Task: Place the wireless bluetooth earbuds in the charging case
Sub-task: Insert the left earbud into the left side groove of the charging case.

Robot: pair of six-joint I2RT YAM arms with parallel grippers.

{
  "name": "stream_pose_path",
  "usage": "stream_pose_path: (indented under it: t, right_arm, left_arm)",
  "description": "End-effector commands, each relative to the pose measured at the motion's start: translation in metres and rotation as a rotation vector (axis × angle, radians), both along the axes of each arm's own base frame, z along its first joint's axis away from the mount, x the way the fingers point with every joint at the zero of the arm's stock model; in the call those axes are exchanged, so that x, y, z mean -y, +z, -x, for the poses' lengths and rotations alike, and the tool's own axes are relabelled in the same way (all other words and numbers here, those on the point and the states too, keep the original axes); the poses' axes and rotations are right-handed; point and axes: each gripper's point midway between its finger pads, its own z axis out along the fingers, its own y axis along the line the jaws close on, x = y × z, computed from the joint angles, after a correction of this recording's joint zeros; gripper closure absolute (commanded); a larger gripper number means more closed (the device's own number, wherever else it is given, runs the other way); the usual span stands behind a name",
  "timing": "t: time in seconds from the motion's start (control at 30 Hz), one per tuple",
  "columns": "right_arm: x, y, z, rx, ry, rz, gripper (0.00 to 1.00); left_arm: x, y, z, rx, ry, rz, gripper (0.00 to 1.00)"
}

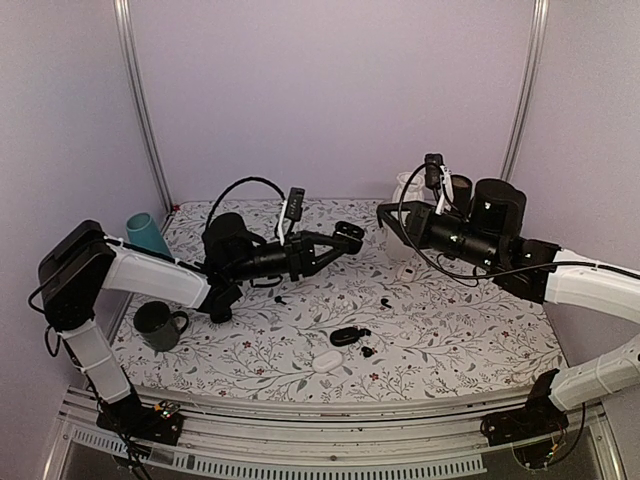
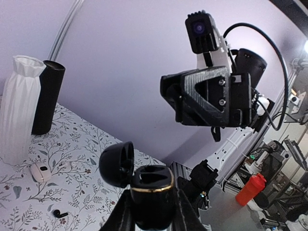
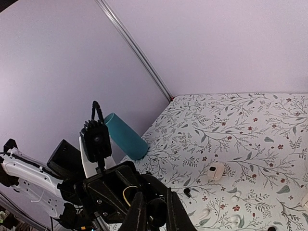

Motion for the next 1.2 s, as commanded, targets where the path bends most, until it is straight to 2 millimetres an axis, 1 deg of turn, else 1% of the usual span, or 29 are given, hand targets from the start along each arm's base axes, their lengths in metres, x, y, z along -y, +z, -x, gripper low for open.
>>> stream_pose_path:
  t: [0.0,0.17,0.3,0.4,0.53,0.67,0.87,1.0,1.17]
  right_arm:
    - [-0.01,0.037,0.015,0.14,0.043,-0.072,0.94]
    - [-0.026,0.043,0.023,0.177,0.09,-0.071,0.94]
    - [-0.044,0.04,0.03,0.182,0.153,-0.067,0.93]
    - [-0.053,0.041,0.037,0.198,0.184,-0.059,0.93]
    - [-0.056,0.042,0.039,0.21,0.188,-0.049,0.93]
    - [-0.058,0.037,0.039,0.199,0.187,-0.044,0.93]
    - [-0.054,0.026,0.033,0.18,0.137,-0.025,0.93]
    - [-0.054,0.025,0.031,0.177,0.121,-0.022,0.93]
    - [-0.06,0.023,0.036,0.183,0.129,-0.011,0.93]
  left_arm:
    - [0.009,0.025,0.017,0.034,-0.092,0.081,1.0]
    - [0.016,0.031,0.026,0.045,-0.131,0.083,1.0]
    - [0.02,0.032,0.034,0.066,-0.164,0.073,1.0]
    - [0.022,0.031,0.038,0.078,-0.184,0.062,1.0]
    - [0.023,0.032,0.042,0.092,-0.203,0.059,1.0]
    - [0.023,0.035,0.043,0.104,-0.204,0.062,1.0]
    - [0.022,0.042,0.046,0.132,-0.207,0.064,1.0]
    - [0.023,0.044,0.048,0.157,-0.196,0.047,1.0]
    - [0.022,0.05,0.048,0.18,-0.171,0.051,1.0]
